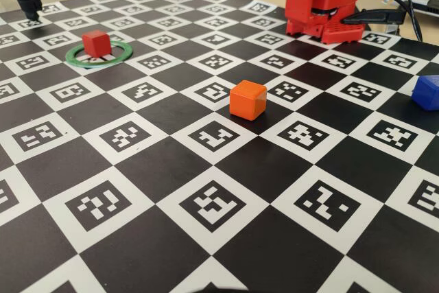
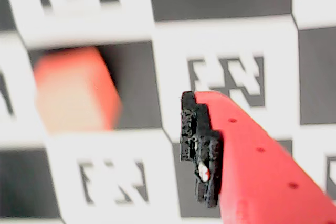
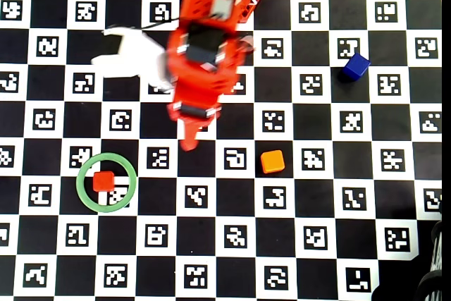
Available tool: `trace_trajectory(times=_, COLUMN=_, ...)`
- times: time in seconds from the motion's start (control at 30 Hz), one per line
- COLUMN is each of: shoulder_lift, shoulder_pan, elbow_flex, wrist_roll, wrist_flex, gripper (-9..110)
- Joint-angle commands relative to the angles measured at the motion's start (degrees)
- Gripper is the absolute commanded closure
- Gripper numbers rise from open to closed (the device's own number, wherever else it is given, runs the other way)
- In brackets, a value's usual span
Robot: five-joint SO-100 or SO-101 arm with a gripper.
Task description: Grab the red cube then put it in the green circle then put the blue cube on top and finally the orange cube on top
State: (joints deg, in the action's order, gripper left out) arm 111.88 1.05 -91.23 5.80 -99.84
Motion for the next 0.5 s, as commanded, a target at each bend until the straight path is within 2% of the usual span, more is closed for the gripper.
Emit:
trace_trajectory(times=0.0, shoulder_lift=6.06, shoulder_pan=-10.55, elbow_flex=-0.44, wrist_roll=7.12, wrist_flex=-5.62, gripper=65)
trace_trajectory(times=0.17, shoulder_lift=5.19, shoulder_pan=-23.03, elbow_flex=-1.32, wrist_roll=19.60, wrist_flex=-5.10, gripper=65)
trace_trajectory(times=0.3, shoulder_lift=7.65, shoulder_pan=-29.97, elbow_flex=-4.83, wrist_roll=24.87, wrist_flex=1.23, gripper=67)
trace_trajectory(times=0.47, shoulder_lift=7.47, shoulder_pan=-39.46, elbow_flex=-4.57, wrist_roll=26.63, wrist_flex=4.48, gripper=68)
